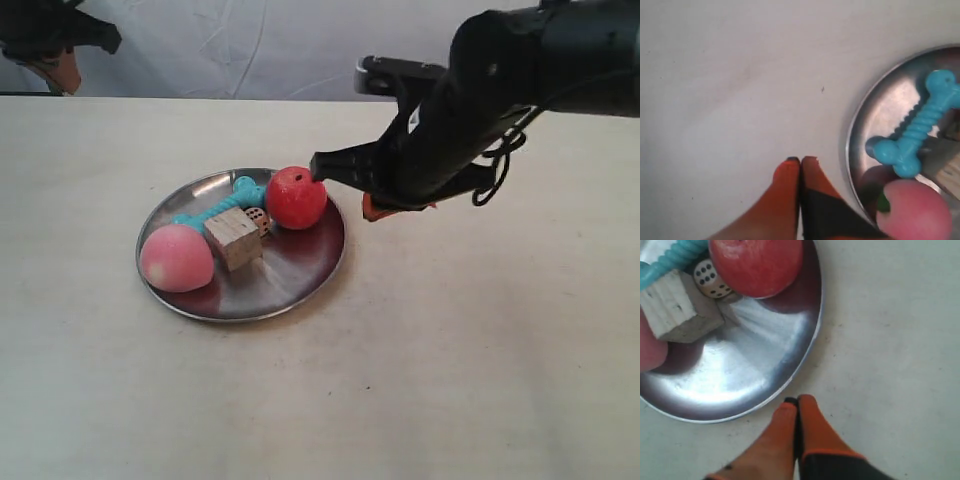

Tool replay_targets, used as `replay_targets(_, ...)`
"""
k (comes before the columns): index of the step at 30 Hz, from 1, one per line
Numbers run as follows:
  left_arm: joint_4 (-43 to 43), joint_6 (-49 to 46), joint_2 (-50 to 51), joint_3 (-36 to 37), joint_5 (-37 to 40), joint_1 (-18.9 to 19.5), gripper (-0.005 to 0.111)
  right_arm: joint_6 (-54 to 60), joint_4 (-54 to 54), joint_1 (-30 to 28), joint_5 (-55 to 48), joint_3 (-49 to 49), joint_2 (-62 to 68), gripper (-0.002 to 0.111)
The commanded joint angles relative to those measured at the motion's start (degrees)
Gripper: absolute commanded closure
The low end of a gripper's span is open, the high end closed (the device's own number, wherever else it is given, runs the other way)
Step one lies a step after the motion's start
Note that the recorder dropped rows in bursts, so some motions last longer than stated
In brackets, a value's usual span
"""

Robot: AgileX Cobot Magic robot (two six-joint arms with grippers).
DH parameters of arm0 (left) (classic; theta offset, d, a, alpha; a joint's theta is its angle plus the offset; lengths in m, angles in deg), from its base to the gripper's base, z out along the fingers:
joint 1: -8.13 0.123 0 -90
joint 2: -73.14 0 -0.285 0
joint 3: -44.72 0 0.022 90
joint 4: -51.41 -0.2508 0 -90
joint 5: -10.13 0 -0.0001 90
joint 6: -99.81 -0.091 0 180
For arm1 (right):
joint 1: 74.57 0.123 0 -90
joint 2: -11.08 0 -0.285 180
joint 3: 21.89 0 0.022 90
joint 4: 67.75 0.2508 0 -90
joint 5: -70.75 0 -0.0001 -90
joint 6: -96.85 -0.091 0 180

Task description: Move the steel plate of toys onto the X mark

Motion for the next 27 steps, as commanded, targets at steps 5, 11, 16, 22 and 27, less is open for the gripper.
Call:
replay_targets(5, 18.1, -10.3, -25.7, 28.1, -13.2, -0.2, 0.106, 2.9, -2.2, 0.0, 5.8, -11.6, -15.8, 0.108)
replay_targets(11, 25.4, -18.7, -45.8, 50.5, -27.0, -0.2, 0.106, 5.3, -2.2, 0.0, 13.3, -21.4, -26.9, 0.108)
replay_targets(16, 23.0, -18.7, -59.7, 63.9, -35.9, -0.2, 0.106, 5.3, -2.4, 0.0, 14.5, -26.3, -33.3, 0.108)
replay_targets(22, 18.9, -18.5, -69.1, 70.0, -33.3, -0.2, 0.106, 5.3, -1.0, 0.0, 12.8, -26.7, -35.0, 0.108)
replay_targets(27, 18.5, -18.5, -72.0, 70.0, -32.1, -0.2, 0.106, 5.3, -1.0, 0.0, 12.8, -26.7, -35.0, 0.108)
